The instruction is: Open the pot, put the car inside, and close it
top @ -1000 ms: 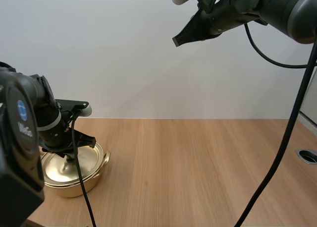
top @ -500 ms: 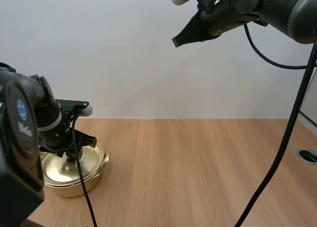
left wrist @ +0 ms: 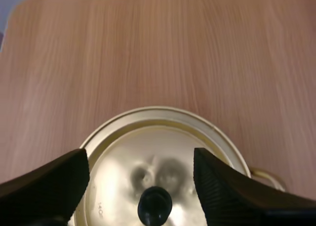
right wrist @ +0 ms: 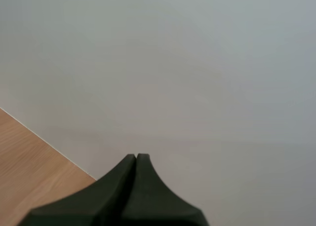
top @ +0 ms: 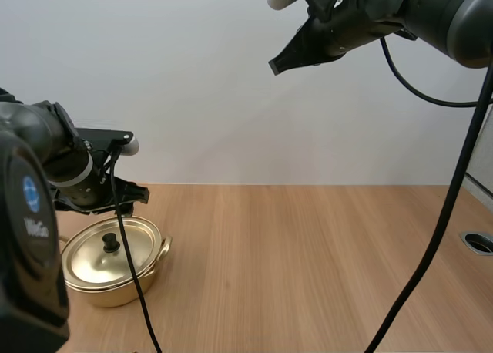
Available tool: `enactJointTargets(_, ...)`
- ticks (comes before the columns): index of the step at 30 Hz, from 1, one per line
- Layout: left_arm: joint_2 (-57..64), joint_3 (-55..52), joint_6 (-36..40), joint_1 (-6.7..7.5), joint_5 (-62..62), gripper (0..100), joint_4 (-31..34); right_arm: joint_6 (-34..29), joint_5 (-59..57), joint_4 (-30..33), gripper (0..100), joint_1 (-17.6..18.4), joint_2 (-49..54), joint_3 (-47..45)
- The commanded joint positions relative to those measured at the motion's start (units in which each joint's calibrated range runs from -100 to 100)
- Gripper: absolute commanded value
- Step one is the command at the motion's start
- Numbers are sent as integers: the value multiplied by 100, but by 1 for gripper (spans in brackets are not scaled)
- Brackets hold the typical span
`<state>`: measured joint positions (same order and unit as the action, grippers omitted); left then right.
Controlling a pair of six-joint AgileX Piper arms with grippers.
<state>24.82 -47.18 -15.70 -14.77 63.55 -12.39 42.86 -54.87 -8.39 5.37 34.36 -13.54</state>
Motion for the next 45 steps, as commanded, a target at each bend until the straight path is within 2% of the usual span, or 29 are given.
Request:
enactJointTargets(1, 472, 2, -495, -3, -549, 99, -1103, -4, -4, 65, 0, 0, -3, 4)
enactJointTargets(6, 1034, 2, -1187, -3, -572, 99, -2322, -4, 57, 156, 0, 0, -3, 4)
enactJointTargets(7, 1641, 2, -1529, -3, -493, 99, -3117, -4, 107, 156, 0, 0, -3, 4)
enactJointTargets(18, 4553, 2, -1532, -3, -392, 99, -3728, -4, 843, 0, 0, 0, -3, 4)
enactJointTargets(27, 6787, 2, -909, -3, 175, 99, -3678, -4, 864, -150, 0, 0, -3, 4)
enactJointTargets(31, 7461, 2, -581, -3, 116, 99, -3196, -4, 864, -339, 0, 0, -3, 4)
enactJointTargets(35, 7518, 2, 26, 14, 84, 99, -2442, -4, 832, -439, 0, 0, -3, 4)
enactJointTargets(38, 7518, -80, 301, 186, 28, 99, -1868, -4, 335, -472, 0, 0, 96, -10)
enactJointTargets(41, 7518, -228, 301, 510, 6, 98, -1576, -169, 28, -505, 0, 0, 390, -287)
enactJointTargets(43, 7518, -366, 301, 747, -120, 95, -1321, -244, 106, -514, 0, 0, 712, -605)
enactJointTargets(45, 7518, -569, 301, 925, -390, 90, -1092, -244, 68, -514, 0, -60, 1082, -988)
